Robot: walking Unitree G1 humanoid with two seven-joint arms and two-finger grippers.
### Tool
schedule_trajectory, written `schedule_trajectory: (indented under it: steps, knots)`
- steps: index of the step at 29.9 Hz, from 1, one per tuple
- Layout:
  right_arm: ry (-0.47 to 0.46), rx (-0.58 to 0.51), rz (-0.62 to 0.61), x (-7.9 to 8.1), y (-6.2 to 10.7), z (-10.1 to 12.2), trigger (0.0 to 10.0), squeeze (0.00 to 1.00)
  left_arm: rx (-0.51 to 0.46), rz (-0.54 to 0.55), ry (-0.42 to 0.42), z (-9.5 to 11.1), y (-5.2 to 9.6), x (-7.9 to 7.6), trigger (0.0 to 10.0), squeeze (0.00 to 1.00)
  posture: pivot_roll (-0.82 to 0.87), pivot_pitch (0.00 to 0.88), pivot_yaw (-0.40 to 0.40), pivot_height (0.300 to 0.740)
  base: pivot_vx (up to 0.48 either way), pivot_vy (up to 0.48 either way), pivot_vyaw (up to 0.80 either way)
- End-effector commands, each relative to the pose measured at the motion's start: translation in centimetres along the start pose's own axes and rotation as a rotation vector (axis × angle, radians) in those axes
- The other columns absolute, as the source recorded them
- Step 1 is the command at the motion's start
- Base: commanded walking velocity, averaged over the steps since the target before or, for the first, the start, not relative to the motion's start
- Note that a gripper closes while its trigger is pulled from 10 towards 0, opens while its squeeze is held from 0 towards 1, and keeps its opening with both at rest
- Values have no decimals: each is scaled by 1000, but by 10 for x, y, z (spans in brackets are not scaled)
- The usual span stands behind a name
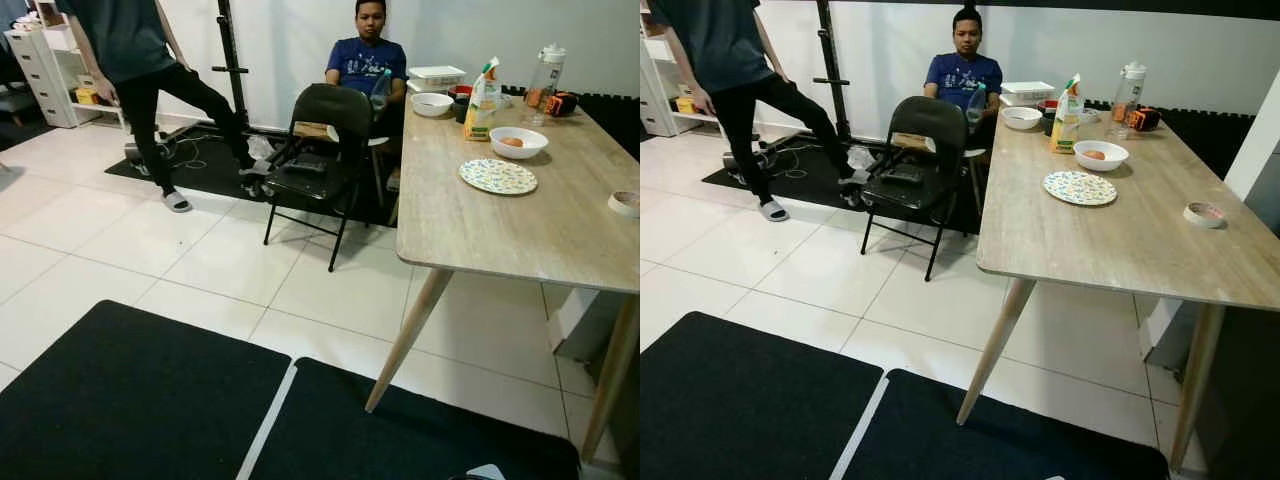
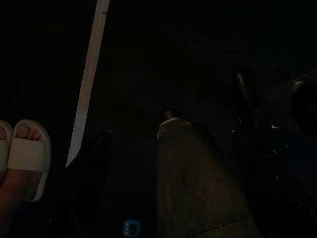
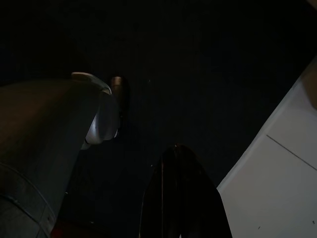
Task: Restocking fridge
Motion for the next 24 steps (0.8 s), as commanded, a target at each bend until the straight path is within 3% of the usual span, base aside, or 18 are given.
schedule_trajectory:
  steps: [1, 24]
  knots:
    - [-13, 4, -1, 0, 0, -2, 10000, 0, 28, -3, -5, -8, 1, -2, 10000, 0, -73, 0, 8, 740, 0, 0, 0]
    - [-9, 3, -1, -2, 0, -2, 10000, 0, 31, 3, -11, -8, 1, 0, 10000, 0, -72, 0, 8, 740, 0, 0, 0]
Point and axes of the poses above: a point about 5 cm out from each wrist's last joint towards the gripper, its own y axis pointing back from the gripper into the wrist, its own z axis along the axis of the wrist's last joint, x = y × z, the point moved 4 cm from there along -y, pointing out of the wrist towards the gripper, and after that the axes turned 7 degrees about y, right-handed, at the moved point
